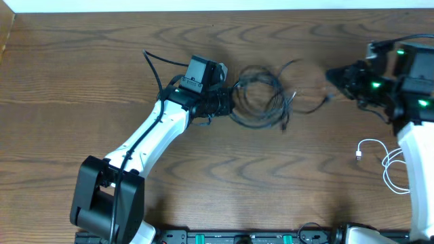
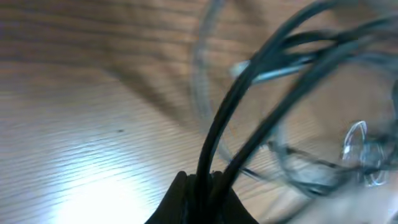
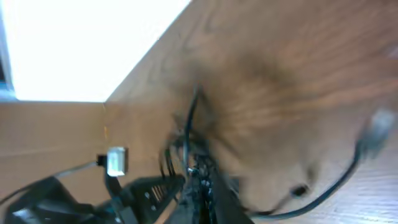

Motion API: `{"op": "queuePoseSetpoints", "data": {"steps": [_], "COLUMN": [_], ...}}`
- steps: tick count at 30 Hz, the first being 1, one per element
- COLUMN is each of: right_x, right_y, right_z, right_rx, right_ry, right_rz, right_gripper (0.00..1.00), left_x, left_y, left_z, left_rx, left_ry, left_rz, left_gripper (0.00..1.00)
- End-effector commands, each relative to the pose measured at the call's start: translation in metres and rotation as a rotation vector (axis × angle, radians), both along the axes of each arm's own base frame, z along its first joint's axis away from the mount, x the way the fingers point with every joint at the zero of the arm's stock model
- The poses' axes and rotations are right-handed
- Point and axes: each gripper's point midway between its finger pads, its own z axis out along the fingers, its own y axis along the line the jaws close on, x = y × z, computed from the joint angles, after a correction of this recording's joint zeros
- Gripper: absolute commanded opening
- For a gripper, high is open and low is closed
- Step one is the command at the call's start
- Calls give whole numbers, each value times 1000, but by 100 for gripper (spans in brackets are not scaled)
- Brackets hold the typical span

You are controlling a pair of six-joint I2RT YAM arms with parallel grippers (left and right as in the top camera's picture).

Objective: Untangle cables

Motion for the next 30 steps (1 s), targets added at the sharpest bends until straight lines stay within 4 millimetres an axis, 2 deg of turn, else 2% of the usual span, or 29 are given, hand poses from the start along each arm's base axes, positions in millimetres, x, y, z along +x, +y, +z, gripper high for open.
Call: {"op": "queuePoseSetpoints", "data": {"steps": [1,4,6,7,9,13,17,18,20,21,22,24,30], "right_x": [-6,-10,-11,-12,-16,-29,-37,-38,-39,-40,-40,-41,-44], "right_y": [-14,-19,-23,-23,-20,-18,-16,-13,-6,-2,1,9,20], "right_z": [17,25,26,25,19,-7,-29,-32,-34,-35,-36,-37,-47], "right_rx": [-1,69,79,70,51,-59,-177,-196,-221,-234,-243,-265,-335], "right_ry": [-59,-74,-72,-73,-60,30,125,133,137,138,137,138,162], "right_rz": [-6,14,9,15,39,49,25,30,47,58,66,85,112], "right_gripper": [1,1,2,6,13,31,41,44,51,55,57,62,70], "left_x": [5,11,10,9,9,3,-1,-1,1,1,1,3,7], "left_y": [21,56,60,58,50,18,-9,-12,-12,-12,-11,-8,4], "left_z": [-8,-20,-21,-21,-19,-8,8,10,11,11,10,9,2], "left_rx": [149,336,355,341,287,110,-57,-80,-93,-92,-86,-68,-2], "left_ry": [-83,-91,-87,-79,-58,-32,-11,-1,16,15,12,8,-2], "left_rz": [-51,40,47,54,74,12,-36,-23,9,8,12,25,67], "left_gripper": [8,8,8,8,8,8,9,17,49,61,67,70,70]}}
